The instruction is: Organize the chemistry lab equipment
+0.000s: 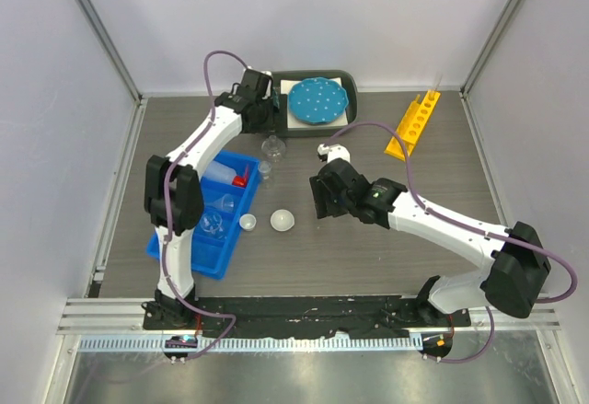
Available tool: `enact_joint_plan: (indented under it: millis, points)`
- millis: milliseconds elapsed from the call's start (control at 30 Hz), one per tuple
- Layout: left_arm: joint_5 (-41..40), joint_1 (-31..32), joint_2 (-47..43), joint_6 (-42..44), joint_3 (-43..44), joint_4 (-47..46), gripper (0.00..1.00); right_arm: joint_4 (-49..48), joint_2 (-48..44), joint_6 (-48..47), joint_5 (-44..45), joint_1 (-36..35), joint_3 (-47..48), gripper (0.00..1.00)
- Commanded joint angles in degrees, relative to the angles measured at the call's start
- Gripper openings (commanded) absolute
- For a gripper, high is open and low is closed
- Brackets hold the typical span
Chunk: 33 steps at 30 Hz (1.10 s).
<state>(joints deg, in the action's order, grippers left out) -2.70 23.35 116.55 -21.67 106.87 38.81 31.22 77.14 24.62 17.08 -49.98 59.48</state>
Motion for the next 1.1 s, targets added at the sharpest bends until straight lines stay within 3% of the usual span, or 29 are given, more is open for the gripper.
enact_joint_plan:
  millis: [0, 433, 733, 1067]
  points:
    - [-2.66, 0.02, 2.71, 2.33, 4.57, -0.13, 0.98, -2.31, -1.65, 0.43, 1.2, 0.41, -0.6, 0.65]
    - [-2.4, 0.11, 6.75, 5.15, 3.17, -2.42, 0.95, -3.97, 0.73, -0.19, 0.06, 1.02, -0.51, 0.65]
    - [-2.22, 0.11, 9.39, 5.32, 4.05, -2.16, 0.72, -4.68, 0.38, -0.01, -0.65, 1.28, -1.82, 0.65]
    - [-3.28, 0.64, 10.89, 6.11, 5.28, -2.33, 0.66, -5.12, -0.15, -0.28, -1.09, 1.72, -2.53, 0.64]
